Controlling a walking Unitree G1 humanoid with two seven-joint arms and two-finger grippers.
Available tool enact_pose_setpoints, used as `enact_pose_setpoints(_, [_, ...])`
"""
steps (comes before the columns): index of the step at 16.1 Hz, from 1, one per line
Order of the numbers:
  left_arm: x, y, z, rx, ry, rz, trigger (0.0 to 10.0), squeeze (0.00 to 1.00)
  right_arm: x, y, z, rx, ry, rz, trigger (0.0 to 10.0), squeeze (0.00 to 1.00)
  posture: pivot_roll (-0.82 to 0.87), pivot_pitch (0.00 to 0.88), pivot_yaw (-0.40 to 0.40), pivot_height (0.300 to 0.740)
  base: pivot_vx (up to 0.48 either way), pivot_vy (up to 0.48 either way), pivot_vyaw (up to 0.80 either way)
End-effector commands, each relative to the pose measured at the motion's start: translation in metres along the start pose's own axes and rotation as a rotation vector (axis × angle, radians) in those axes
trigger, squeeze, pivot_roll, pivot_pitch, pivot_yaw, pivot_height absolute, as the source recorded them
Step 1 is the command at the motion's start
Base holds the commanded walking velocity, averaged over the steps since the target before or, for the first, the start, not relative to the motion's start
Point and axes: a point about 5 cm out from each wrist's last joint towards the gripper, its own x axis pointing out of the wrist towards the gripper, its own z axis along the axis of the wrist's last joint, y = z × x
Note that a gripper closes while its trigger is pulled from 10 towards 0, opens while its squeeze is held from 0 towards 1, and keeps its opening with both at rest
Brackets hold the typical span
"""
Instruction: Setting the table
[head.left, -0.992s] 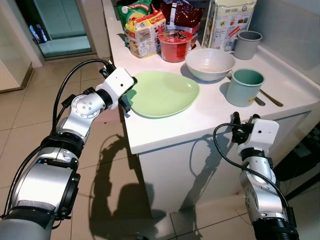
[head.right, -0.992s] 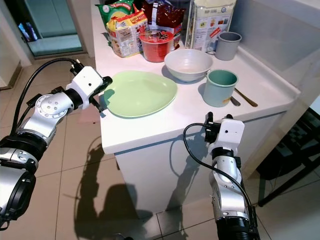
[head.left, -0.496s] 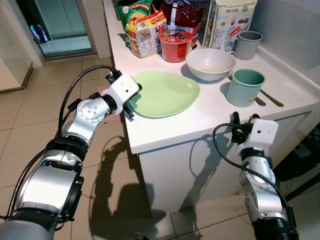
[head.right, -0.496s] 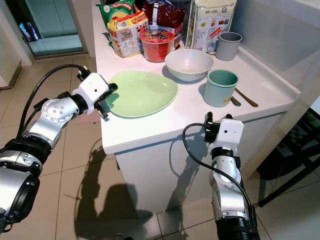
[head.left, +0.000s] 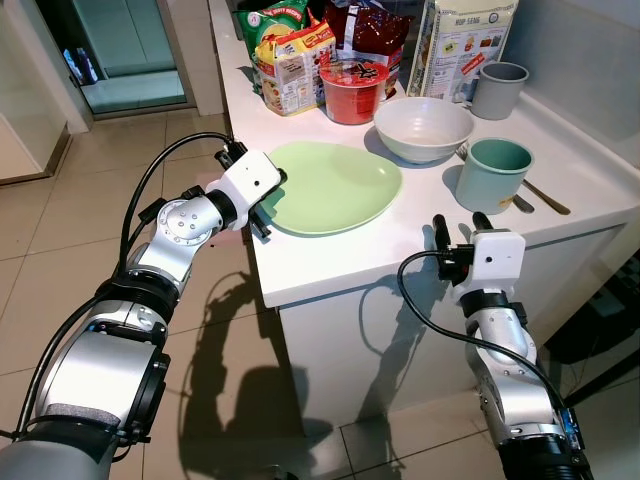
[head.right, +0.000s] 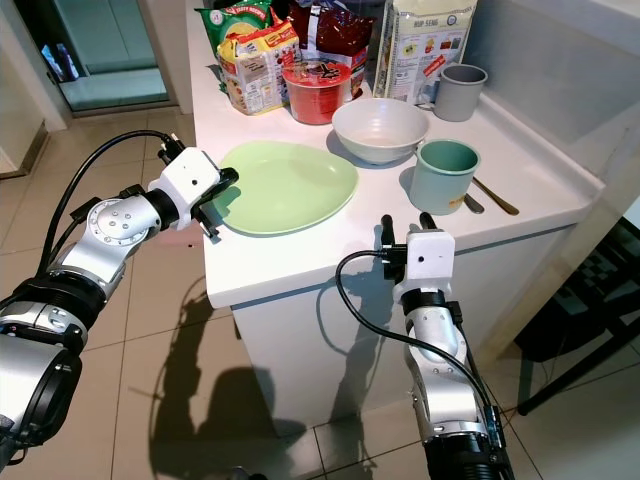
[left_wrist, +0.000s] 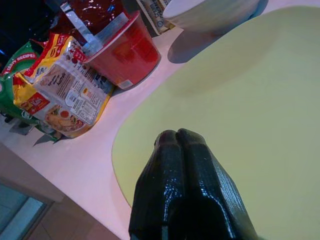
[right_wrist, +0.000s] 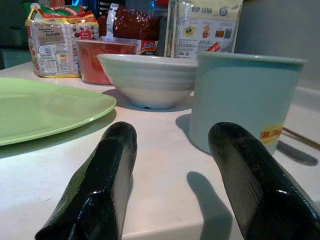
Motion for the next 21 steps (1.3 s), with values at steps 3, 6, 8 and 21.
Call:
enact_pose_setpoints(3, [-0.001, 0.000, -0.001, 0.011, 0.006, -0.002, 10.0, 0.00, 0.002, 0.002, 0.008, 0.103, -0.015, 0.003, 10.0, 0.00, 0.01, 0.000, 0.053, 0.740, 0.000, 0.000, 0.00])
enact_pose_setpoints(6, [-0.002, 0.003, 0.000, 0.015, 0.003, 0.002, 10.0, 0.00, 0.006, 0.006, 0.006, 0.186, 0.019, 0.010, 10.0, 0.00, 0.02, 0.000, 0.054, 0.740, 0.000, 0.000, 0.00])
enact_pose_setpoints(8, [-0.002, 0.004, -0.001, 0.017, 0.006, 0.006, 10.0, 0.00, 0.007, 0.011, 0.004, 0.232, 0.038, 0.033, 10.0, 0.00, 0.02, 0.000, 0.054, 0.740, 0.000, 0.000, 0.00])
enact_pose_setpoints(21, [-0.001, 0.003, 0.005, 0.010, -0.029, 0.018, 10.0, 0.00, 0.042, 0.043, 0.009, 0.504, 0.138, 0.159, 10.0, 0.00, 0.04, 0.000, 0.040, 0.740, 0.000, 0.000, 0.00])
